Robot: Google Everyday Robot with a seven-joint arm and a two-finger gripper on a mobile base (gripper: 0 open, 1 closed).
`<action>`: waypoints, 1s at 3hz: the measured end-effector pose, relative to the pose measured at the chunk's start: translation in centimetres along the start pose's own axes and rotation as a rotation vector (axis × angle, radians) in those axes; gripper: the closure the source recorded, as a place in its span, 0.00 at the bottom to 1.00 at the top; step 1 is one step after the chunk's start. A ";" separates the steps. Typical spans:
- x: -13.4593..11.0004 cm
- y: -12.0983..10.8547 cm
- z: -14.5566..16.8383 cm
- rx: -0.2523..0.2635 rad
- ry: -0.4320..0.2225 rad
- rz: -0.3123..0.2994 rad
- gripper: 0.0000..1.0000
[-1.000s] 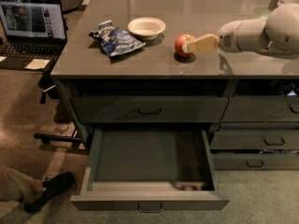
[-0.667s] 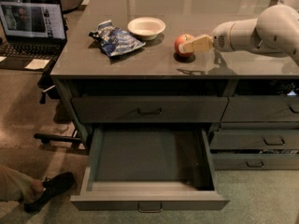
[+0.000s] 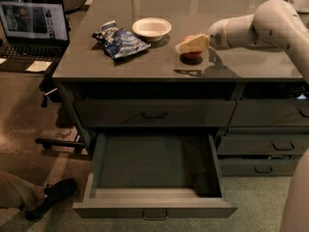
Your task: Place apple into middle drawer
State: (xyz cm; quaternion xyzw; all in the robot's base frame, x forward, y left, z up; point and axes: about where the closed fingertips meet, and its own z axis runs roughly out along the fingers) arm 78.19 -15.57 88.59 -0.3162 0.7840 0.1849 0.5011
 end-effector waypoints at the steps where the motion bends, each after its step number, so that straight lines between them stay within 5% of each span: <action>1: 0.4 1.0 1.2 -0.039 0.042 0.000 0.00; 2: 1.4 1.4 2.4 -0.066 0.083 0.022 0.00; 3: 1.8 1.5 3.2 -0.086 0.092 0.041 0.18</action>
Offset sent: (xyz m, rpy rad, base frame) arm 0.0038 0.0207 -0.0344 -0.0299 0.1520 0.0548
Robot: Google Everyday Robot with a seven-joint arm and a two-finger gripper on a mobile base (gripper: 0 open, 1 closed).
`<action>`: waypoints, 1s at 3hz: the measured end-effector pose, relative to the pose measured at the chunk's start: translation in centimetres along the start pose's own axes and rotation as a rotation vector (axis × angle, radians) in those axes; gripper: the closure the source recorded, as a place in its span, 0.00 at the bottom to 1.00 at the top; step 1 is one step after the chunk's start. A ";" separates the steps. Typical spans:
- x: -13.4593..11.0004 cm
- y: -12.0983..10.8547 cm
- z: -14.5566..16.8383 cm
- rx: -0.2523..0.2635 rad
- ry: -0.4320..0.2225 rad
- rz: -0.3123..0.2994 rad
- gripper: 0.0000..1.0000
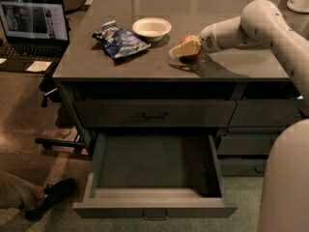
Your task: Place apple into middle drawer
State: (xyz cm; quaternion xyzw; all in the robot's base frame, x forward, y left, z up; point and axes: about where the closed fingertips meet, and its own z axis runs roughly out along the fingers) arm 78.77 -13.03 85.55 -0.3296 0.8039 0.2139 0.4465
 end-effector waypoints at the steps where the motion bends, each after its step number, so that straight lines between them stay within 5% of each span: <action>1: -0.2 0.3 0.4 -0.017 -0.017 0.003 0.42; 3: -1.3 1.4 -2.1 0.016 -0.099 -0.012 0.88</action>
Offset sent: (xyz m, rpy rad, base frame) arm -0.0096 -0.0053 0.0201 0.0686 -0.0846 -0.0204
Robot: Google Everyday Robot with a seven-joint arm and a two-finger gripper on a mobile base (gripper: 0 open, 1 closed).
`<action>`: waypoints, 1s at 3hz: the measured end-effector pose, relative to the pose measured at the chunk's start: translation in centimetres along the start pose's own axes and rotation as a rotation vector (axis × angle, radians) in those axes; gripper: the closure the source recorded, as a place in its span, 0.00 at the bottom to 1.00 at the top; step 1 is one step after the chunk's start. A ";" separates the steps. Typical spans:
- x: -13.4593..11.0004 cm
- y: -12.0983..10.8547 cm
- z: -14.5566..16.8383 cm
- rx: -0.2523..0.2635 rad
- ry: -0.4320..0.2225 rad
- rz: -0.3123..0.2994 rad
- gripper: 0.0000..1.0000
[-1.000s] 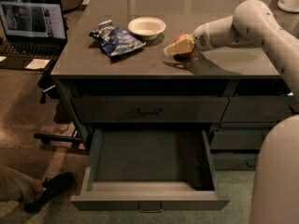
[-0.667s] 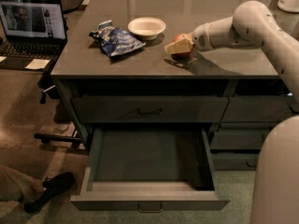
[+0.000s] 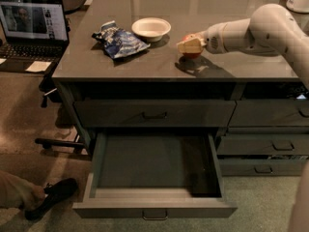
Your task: Place apple into middle drawer
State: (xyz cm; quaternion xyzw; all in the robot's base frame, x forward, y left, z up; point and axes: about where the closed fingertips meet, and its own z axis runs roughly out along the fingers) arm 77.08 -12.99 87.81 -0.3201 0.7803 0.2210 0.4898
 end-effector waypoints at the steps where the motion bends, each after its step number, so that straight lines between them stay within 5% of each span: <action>1: -1.1 2.2 -3.8 0.022 -0.043 -0.021 1.00; 3: -0.1 9.5 -12.5 -0.041 -0.084 -0.057 1.00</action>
Offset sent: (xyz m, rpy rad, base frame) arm -0.1630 -0.0181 0.0825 0.0289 -0.1325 0.0210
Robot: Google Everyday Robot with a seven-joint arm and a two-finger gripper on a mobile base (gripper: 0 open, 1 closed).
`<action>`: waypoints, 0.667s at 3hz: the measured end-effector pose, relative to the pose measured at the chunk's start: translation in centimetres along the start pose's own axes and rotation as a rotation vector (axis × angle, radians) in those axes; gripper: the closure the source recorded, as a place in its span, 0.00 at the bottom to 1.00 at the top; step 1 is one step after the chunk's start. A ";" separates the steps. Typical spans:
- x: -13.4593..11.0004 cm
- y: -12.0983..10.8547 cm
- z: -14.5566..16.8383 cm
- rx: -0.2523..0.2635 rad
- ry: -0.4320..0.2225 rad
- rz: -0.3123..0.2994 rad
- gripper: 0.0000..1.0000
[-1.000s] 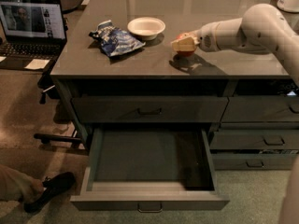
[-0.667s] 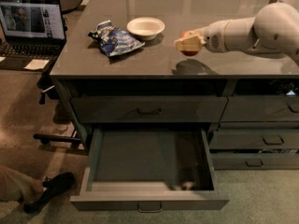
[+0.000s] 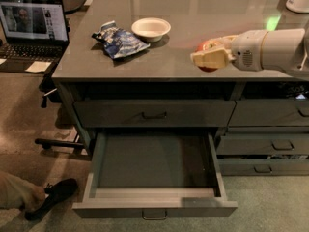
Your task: Place apple into middle drawer
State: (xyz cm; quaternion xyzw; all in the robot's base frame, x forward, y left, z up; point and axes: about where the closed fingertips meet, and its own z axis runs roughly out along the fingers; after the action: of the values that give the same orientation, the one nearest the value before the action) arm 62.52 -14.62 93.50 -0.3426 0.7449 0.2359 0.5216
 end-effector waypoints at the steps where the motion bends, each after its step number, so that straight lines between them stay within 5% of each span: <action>1: 4.6 1.9 -3.1 -0.040 0.059 0.045 1.00; 2: 11.0 1.8 -3.3 -0.042 0.109 0.132 1.00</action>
Offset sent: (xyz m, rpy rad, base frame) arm -0.0705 -0.0739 -0.1706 0.0362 0.2878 -0.0791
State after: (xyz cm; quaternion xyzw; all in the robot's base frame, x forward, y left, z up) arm 56.65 -18.70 84.34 -0.3160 0.7880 0.2666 0.4563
